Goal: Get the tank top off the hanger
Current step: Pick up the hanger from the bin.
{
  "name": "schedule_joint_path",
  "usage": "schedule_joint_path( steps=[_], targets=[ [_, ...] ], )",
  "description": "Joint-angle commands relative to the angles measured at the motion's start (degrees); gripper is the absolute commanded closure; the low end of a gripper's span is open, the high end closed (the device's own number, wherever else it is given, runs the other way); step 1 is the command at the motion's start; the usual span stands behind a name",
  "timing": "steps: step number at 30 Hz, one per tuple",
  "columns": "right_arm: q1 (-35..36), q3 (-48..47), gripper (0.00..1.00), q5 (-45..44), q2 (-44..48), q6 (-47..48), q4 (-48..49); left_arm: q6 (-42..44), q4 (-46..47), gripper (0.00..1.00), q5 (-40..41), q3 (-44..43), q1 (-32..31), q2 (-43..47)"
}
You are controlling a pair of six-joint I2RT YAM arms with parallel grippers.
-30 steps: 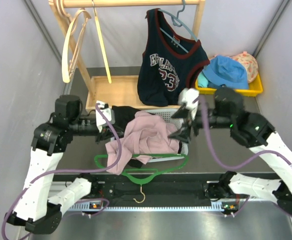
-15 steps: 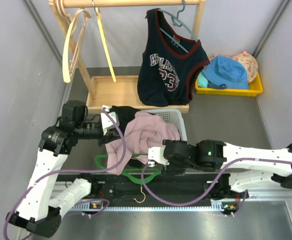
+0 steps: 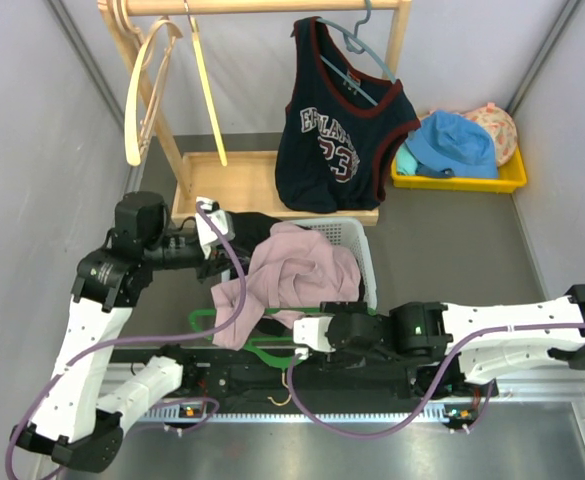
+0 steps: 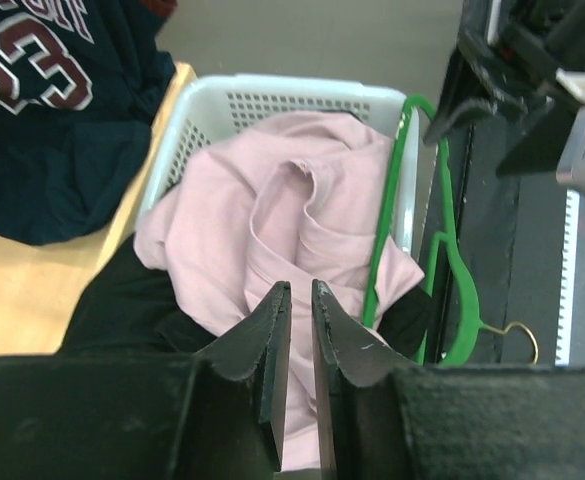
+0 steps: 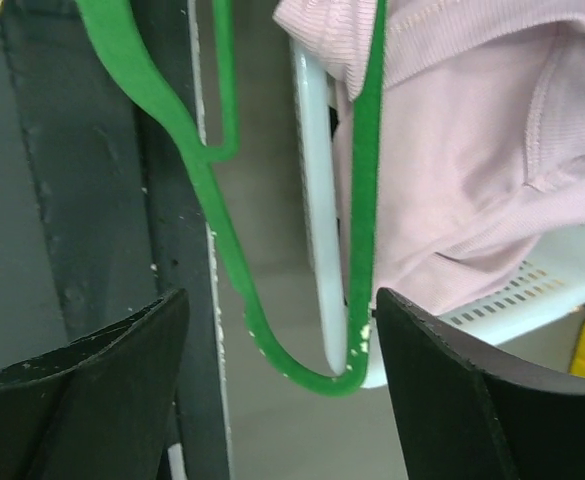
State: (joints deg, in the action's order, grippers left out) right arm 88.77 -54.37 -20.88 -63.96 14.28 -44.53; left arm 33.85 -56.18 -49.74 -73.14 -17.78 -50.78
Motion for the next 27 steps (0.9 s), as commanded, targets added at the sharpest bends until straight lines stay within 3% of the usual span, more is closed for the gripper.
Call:
schedule_joint_path(
  steps=[1, 8, 22, 23, 27],
  targets=[
    [0.96, 2.51, 0.28, 2.86, 1.65, -2.94, 7.16, -4.83, 5.99, 0.80, -1.94, -2.97, -0.15, -0.54],
    [0.96, 6.81, 0.29, 7.26, -0.54, -5.14, 13.41, -7.39, 5.47, 0.79, -2.03, -6.83, -0.15, -1.77],
    [-3.69, 9.63, 0.34, 5.77, -9.41, -2.69, 23.26, -8.01, 6.26, 0.79, -2.74, -7.54, -0.15, -2.04],
    [-3.87, 9.20, 0.36, 5.94, -10.12, -2.68, 23.26, -8.01, 6.35, 0.79, -2.82, -7.63, -0.15, -2.04],
    [-4.57, 7.18, 0.67, 7.26, -14.16, -2.86, 22.56, -8.01, 6.52, 0.78, -2.82, -7.63, -0.15, -1.77]
  ],
)
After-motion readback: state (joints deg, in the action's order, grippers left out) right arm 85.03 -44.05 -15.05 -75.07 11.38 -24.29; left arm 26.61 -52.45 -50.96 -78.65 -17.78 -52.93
